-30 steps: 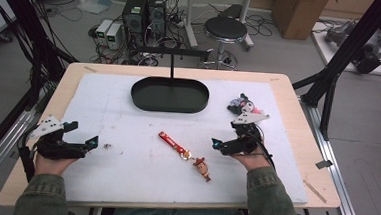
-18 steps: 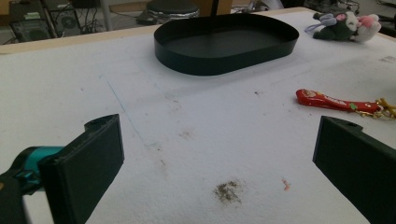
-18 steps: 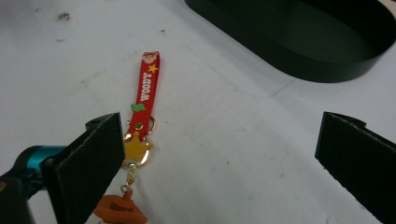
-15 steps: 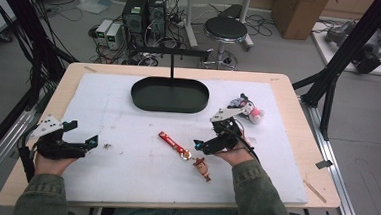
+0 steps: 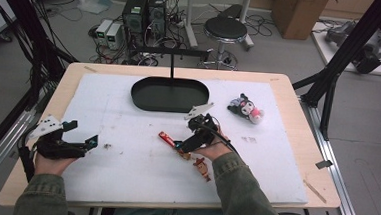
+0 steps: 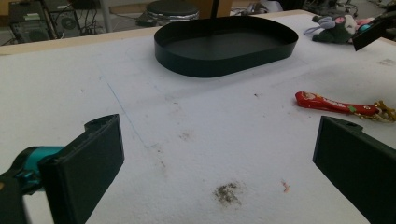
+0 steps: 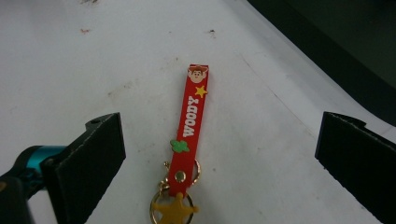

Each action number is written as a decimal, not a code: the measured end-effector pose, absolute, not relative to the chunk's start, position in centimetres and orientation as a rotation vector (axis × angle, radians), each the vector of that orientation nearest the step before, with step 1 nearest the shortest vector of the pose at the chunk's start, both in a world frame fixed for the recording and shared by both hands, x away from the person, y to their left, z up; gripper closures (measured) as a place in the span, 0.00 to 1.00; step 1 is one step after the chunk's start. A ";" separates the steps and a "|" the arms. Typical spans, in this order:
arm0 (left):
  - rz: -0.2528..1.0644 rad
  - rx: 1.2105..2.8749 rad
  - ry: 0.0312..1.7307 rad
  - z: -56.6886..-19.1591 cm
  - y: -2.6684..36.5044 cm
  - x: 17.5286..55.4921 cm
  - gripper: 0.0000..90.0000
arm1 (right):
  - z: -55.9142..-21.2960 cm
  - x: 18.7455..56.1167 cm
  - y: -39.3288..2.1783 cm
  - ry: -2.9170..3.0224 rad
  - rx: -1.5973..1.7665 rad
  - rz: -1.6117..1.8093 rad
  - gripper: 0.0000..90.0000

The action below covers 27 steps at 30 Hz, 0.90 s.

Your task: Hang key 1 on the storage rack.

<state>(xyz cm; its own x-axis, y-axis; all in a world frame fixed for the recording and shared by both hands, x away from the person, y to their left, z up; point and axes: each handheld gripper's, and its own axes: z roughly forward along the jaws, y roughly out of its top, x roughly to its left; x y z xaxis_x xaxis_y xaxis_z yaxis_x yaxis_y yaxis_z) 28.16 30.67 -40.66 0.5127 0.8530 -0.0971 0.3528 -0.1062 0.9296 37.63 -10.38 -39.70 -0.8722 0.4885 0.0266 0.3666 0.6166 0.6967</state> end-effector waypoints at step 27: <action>0.561 1.693 1.031 -40.8 30.7 28.4 0.03 | -42.9 39.5 -3.7 2.911 0.729 0.844 0.27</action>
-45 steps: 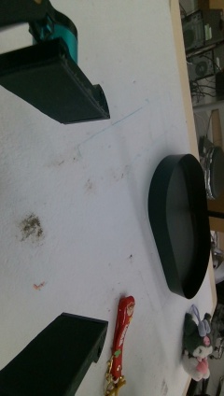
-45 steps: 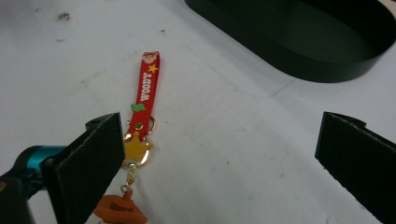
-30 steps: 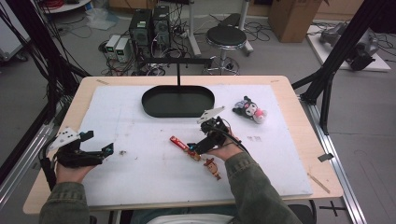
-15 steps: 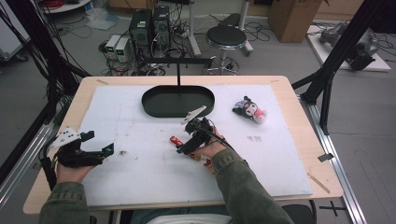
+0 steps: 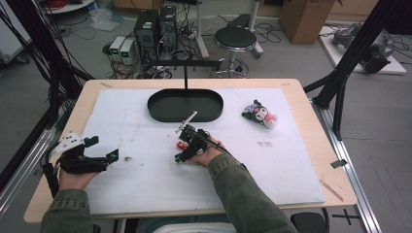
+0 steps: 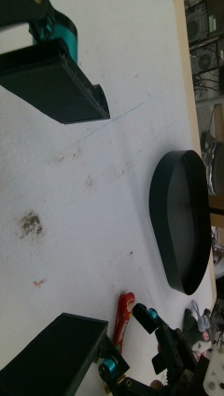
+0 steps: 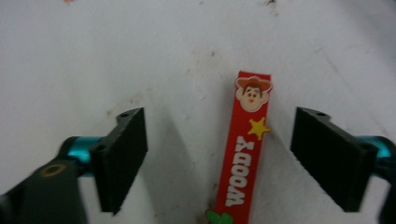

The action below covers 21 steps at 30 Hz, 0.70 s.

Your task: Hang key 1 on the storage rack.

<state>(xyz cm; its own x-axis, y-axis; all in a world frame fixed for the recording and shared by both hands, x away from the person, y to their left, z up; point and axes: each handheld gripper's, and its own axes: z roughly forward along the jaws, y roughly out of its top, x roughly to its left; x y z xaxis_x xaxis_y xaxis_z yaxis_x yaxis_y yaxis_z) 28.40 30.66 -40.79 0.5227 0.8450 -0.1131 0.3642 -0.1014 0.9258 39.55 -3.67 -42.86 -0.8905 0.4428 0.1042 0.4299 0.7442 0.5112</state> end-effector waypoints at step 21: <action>0.562 1.694 1.033 -40.8 30.6 28.4 0.03 | -42.0 39.6 -4.1 2.805 0.934 0.731 0.80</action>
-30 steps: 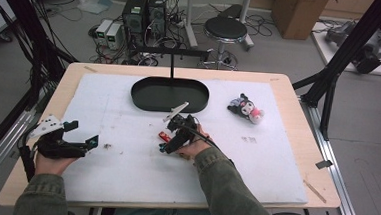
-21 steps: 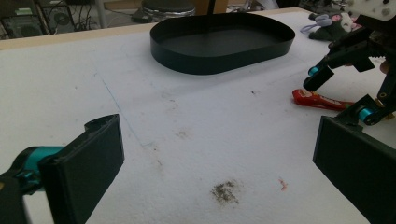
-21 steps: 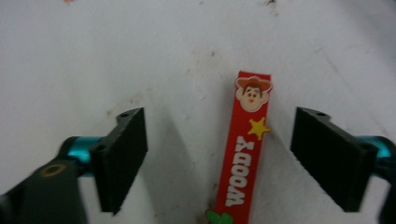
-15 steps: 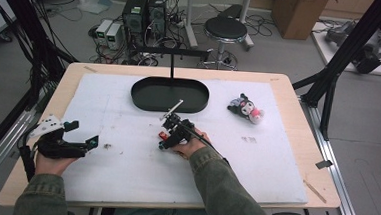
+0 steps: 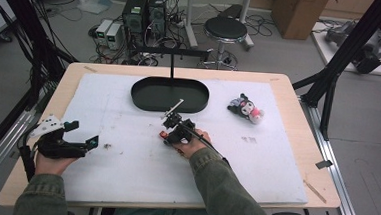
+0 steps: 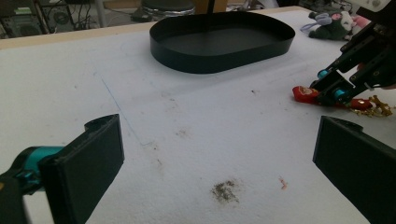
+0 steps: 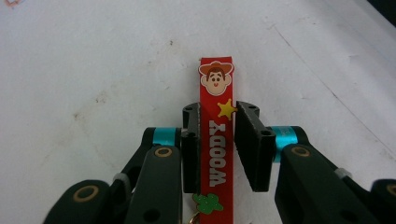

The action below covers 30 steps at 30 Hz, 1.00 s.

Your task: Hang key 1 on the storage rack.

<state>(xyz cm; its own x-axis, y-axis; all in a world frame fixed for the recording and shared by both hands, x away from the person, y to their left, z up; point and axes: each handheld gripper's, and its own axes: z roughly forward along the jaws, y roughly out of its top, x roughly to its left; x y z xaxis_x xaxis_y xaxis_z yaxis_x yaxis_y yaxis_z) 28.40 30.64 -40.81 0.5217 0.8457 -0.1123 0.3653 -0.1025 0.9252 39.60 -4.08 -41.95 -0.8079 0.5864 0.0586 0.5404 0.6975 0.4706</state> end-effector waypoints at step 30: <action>0.555 1.709 1.029 -40.8 30.5 28.3 0.03 | -28.8 42.6 -14.6 2.635 1.232 1.380 0.83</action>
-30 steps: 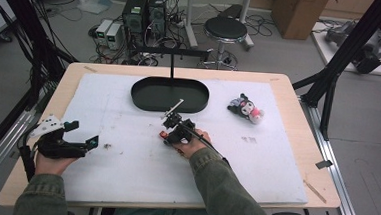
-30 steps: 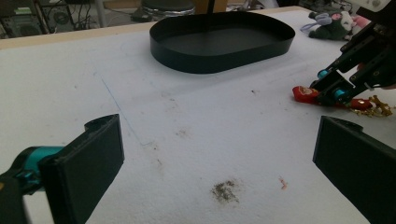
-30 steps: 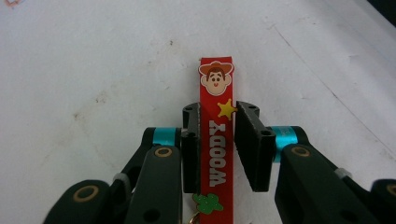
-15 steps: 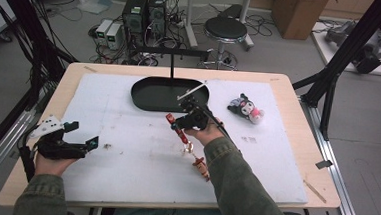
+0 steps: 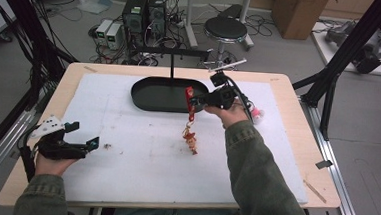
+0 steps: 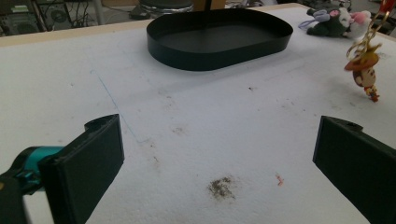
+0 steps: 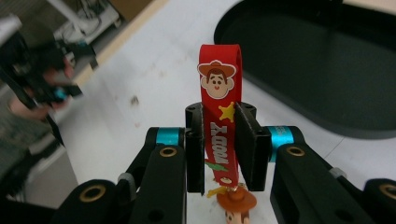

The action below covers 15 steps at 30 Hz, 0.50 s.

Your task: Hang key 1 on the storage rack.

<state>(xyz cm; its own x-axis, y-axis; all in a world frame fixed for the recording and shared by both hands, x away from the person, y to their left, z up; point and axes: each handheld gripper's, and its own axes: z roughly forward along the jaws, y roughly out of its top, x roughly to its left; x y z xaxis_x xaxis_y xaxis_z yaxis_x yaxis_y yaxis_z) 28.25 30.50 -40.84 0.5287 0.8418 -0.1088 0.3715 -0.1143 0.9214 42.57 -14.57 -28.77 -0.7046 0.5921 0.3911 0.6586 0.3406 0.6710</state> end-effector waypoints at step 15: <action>0.548 1.706 1.029 -40.9 30.5 28.3 0.03 | -24.3 45.5 -13.9 -2.525 -1.194 -1.304 0.83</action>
